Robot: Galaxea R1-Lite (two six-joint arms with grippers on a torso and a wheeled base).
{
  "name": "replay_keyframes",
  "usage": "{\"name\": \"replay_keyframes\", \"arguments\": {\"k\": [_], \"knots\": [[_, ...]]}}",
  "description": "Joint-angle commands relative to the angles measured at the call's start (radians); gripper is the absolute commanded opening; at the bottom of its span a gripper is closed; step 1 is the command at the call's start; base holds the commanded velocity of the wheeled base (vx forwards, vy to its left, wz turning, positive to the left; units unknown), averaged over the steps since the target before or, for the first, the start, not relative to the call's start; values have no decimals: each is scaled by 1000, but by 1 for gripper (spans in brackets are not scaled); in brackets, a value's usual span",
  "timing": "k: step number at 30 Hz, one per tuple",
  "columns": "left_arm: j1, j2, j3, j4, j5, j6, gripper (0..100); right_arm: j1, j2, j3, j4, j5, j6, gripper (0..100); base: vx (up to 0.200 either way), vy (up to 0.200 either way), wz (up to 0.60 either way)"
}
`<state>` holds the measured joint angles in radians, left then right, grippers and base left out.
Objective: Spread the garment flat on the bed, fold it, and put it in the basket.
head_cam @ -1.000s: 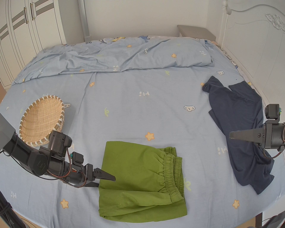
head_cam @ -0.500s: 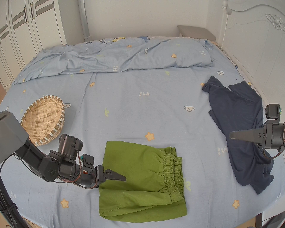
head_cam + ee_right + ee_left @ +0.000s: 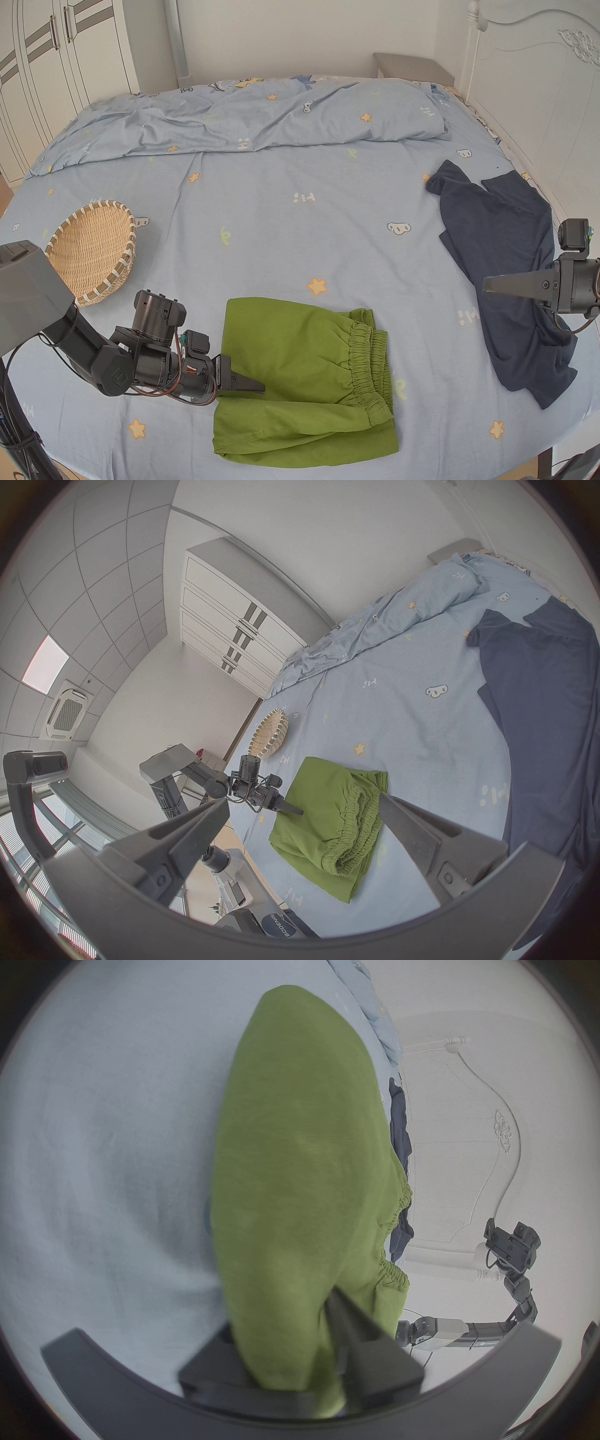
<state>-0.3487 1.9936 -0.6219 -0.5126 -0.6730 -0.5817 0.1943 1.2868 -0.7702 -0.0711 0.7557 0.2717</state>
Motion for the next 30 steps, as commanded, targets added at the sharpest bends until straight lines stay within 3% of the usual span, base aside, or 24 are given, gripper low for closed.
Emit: {"name": "replay_keyframes", "arguments": {"k": [1, 8, 16, 26, 30], "knots": [[-9, 4, -4, -1, 0, -12, 0, 1, 2, 0, 1, 1, 0, 100, 0, 0, 0], [1, -16, -13, -4, -8, -53, 0, -1, 2, -1, 4, 1, 0, 100, 0, 0, 0], [89, -124, -70, 28, -10, -84, 0, -3, 6, -3, 5, 1, 3, 100, 0, 0, 0], [151, -196, -308, 422, -10, -47, 0, -1, 9, -3, 5, -1, 3, 100, 0, 0, 0], [177, -200, -417, 638, -10, 57, 0, 1, 9, -3, 5, -1, 3, 100, 0, 100, 0]]}}
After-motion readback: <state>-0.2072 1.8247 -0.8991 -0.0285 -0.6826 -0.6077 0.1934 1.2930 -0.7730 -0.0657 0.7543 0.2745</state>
